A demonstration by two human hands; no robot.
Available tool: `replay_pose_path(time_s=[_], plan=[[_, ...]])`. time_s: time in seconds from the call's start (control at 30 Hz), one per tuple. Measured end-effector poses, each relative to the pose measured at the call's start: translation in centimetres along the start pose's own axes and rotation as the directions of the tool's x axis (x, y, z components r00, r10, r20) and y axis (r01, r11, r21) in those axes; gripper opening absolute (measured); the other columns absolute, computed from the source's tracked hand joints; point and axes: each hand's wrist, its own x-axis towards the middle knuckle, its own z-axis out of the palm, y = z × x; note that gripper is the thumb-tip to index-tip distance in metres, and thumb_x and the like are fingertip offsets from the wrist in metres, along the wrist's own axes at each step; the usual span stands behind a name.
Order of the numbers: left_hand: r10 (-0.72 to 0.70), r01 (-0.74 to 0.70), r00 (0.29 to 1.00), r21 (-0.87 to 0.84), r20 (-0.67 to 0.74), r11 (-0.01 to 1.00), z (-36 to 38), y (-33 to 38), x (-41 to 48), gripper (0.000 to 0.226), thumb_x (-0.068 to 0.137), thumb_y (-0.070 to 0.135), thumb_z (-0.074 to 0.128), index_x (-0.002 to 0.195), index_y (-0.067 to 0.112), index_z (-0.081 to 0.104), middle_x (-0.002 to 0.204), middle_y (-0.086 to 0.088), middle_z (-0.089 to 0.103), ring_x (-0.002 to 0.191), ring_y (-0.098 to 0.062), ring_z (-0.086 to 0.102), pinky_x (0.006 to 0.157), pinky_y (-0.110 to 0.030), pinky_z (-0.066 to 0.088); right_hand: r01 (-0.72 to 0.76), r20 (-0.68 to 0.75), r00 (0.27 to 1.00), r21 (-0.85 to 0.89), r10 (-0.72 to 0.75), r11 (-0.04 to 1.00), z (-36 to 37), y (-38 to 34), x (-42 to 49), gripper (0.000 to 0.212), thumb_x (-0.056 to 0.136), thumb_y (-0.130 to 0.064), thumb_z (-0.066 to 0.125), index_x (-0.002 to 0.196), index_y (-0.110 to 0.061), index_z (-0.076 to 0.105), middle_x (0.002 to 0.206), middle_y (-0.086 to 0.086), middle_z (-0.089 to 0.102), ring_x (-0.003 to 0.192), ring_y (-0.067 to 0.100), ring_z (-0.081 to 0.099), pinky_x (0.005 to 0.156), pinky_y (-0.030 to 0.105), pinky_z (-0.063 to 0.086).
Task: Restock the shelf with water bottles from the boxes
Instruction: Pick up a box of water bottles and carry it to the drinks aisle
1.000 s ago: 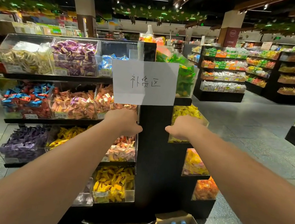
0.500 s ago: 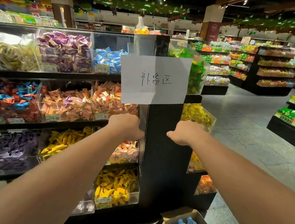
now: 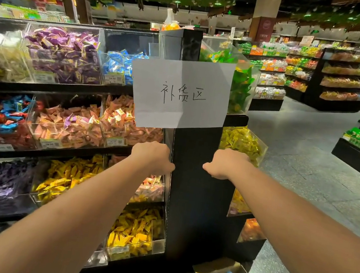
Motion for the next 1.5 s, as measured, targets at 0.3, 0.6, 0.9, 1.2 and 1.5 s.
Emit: replay_pose_path(time_s=[0.3, 0.6, 0.9, 1.2, 1.5], plan=[[-0.077, 0.077, 0.997, -0.018, -0.006, 0.997, -0.4, 3.3, 5.7, 0.036, 0.094, 0.048, 0.046, 0.108, 0.017, 0.058, 0.086, 0.0, 0.057, 0.085, -0.018, 0.058, 0.07, -0.03, 0.046, 0.082, -0.007, 0.997, -0.018, -0.082, 0.996, -0.5, 3.2, 6.5, 0.048, 0.097, -0.046, 0.038, 0.123, -0.012, 0.056, 0.114, 0.007, 0.06, 0.102, 0.026, 0.058, 0.074, 0.032, 0.042], [-0.145, 0.147, 0.987, -0.02, 0.075, 0.989, 2.1, 3.2, 7.4, 0.036, 0.094, 0.048, 0.046, 0.108, 0.018, 0.06, 0.089, 0.0, 0.061, 0.082, -0.017, 0.059, 0.067, -0.03, 0.047, 0.163, 0.038, 0.986, -0.013, -0.162, 0.987, 2.0, 2.6, 9.9, 0.048, 0.097, -0.046, 0.039, 0.127, -0.012, 0.054, 0.117, 0.009, 0.059, 0.105, 0.026, 0.058, 0.079, 0.033, 0.043], [-0.135, 0.148, 0.972, -0.057, 0.194, 0.987, 8.2, 0.2, 7.2, 0.043, 0.091, 0.049, 0.045, 0.114, 0.016, 0.059, 0.104, -0.003, 0.062, 0.098, -0.026, 0.059, 0.085, -0.04, 0.049, 0.184, 0.176, 0.966, 0.046, -0.189, 0.982, 8.1, -2.1, 10.8, 0.053, 0.097, -0.05, 0.039, 0.133, -0.013, 0.049, 0.122, 0.008, 0.057, 0.111, 0.027, 0.057, 0.089, 0.036, 0.046], [-0.056, 0.136, 0.874, -0.131, 0.484, 0.982, 24.7, -1.6, 3.9, 0.04, 0.09, 0.048, 0.048, 0.115, 0.019, 0.06, 0.111, -0.003, 0.061, 0.097, -0.025, 0.057, 0.077, -0.036, 0.042, 0.223, 0.474, 0.853, 0.051, -0.22, 0.973, 23.5, -7.5, 7.9, 0.05, 0.096, -0.051, 0.039, 0.13, -0.017, 0.053, 0.122, 0.006, 0.059, 0.11, 0.026, 0.057, 0.08, 0.036, 0.042], [-0.009, 0.134, 0.754, -0.14, 0.656, 0.981, 38.4, -4.7, 0.1, 0.032, 0.089, 0.044, 0.051, 0.107, 0.02, 0.06, 0.095, -0.001, 0.057, 0.085, -0.024, 0.053, 0.071, -0.035, 0.041, 0.126, 0.63, 0.76, 0.102, -0.162, 0.987, 36.1, -11.6, 6.1, 0.042, 0.094, -0.045, 0.044, 0.118, -0.015, 0.06, 0.108, 0.007, 0.06, 0.099, 0.028, 0.057, 0.077, 0.036, 0.041]])
